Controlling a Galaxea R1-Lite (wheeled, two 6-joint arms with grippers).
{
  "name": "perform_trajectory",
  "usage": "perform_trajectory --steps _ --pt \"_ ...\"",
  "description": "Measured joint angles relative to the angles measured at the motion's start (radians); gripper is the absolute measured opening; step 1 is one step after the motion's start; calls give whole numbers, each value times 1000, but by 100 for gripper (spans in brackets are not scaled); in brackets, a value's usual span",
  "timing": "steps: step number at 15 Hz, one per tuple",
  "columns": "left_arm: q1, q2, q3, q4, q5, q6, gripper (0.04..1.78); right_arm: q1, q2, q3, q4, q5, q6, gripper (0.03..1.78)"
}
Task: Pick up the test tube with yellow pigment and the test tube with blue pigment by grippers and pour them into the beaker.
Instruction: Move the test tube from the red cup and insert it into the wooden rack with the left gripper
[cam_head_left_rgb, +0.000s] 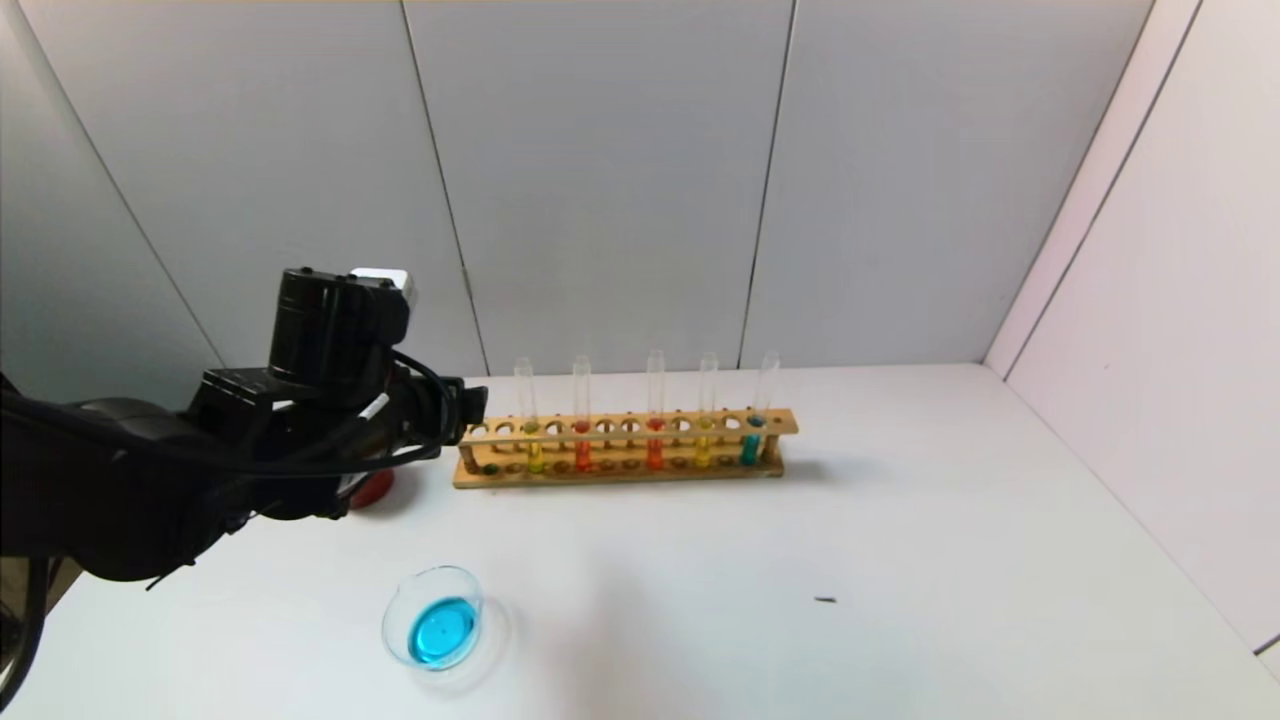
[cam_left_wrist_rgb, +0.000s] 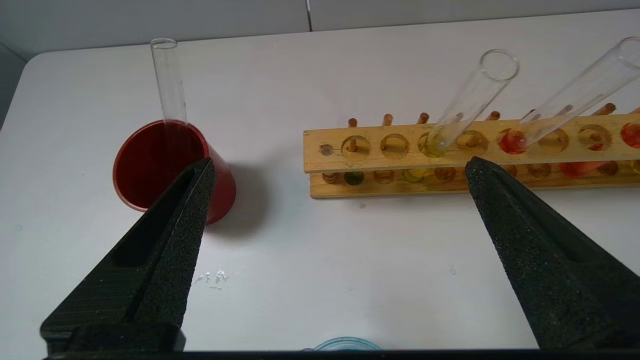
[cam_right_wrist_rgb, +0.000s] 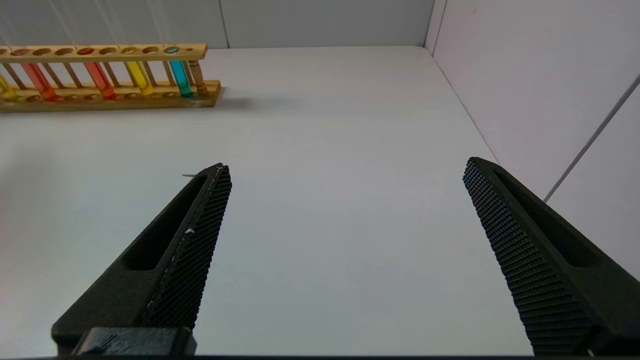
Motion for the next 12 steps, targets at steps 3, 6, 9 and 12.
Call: perform_trajectory --steps 3,6,9,12 --pt "-67 30 29 -87 36 -1 175 0 0 0 0 1 0 170" --pt "-103 72 33 -158 57 -2 175 0 0 0 0 0 0 170" --pt "-118 121 27 -224 74 -8 175 0 0 0 0 0 0 170" --pt "-117 189 11 -309 77 -5 175 0 0 0 0 0 0 170"
